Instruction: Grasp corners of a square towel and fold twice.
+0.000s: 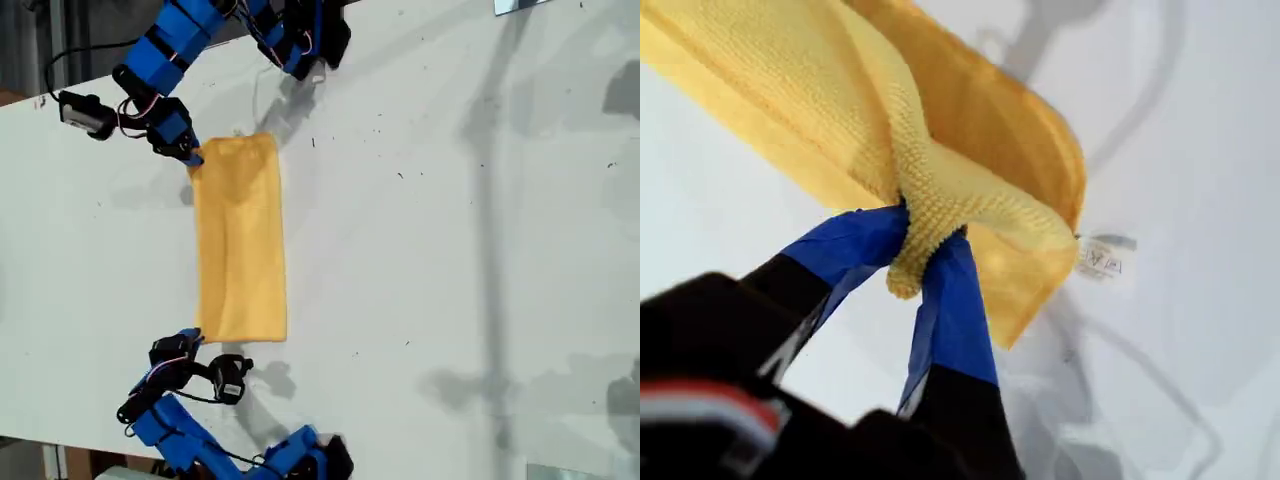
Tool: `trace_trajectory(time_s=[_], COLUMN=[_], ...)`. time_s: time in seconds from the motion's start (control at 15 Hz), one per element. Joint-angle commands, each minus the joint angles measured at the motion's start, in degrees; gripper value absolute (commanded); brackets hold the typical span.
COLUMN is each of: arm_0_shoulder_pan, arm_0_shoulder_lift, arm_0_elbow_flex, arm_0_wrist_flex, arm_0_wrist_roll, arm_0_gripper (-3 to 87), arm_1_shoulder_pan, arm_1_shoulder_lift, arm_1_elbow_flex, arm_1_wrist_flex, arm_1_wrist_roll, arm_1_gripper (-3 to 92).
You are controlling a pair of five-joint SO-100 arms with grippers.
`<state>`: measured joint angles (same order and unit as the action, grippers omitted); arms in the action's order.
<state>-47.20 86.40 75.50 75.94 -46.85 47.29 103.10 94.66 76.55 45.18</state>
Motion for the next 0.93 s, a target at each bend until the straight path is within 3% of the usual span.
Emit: trace_trajectory(time_s=[0.0,0.13,0.33,0.67,0.87], arm_0_shoulder_pan=[-3.78,-5.45,-6.5,-4.22,1.14], arm_0_shoulder_lift=[-3.87,-9.23,-13.45,-7.12,6.77], arm_0_elbow_flex=[1.23,0.26,-1.85,6.42,20.57], arm_0_wrist_flex=[-8.96,-14.94,-15.29,-16.79,-18.19], arm_0_wrist_roll=[2.46,4.48,6.15,5.27,2.72], arm_0_gripper=[-0.4,-0.4,-0.4,-0.4,-0.4], arm_1_shoulder_pan=[2.64,4.83,6.77,3.78,0.35], arm_1_shoulder_lift=[-6.77,-14.41,-20.65,-10.2,0.26], arm_1_elbow_flex=[-5.19,-7.91,-5.01,3.78,12.3], arm_1_wrist_flex=[-5.8,-9.84,-18.02,-20.3,-15.38], arm_1_wrist_roll=[-1.58,-3.16,-4.39,-6.15,-4.75], arm_1_gripper=[0.0,0.0,0.0,0.0,0.0])
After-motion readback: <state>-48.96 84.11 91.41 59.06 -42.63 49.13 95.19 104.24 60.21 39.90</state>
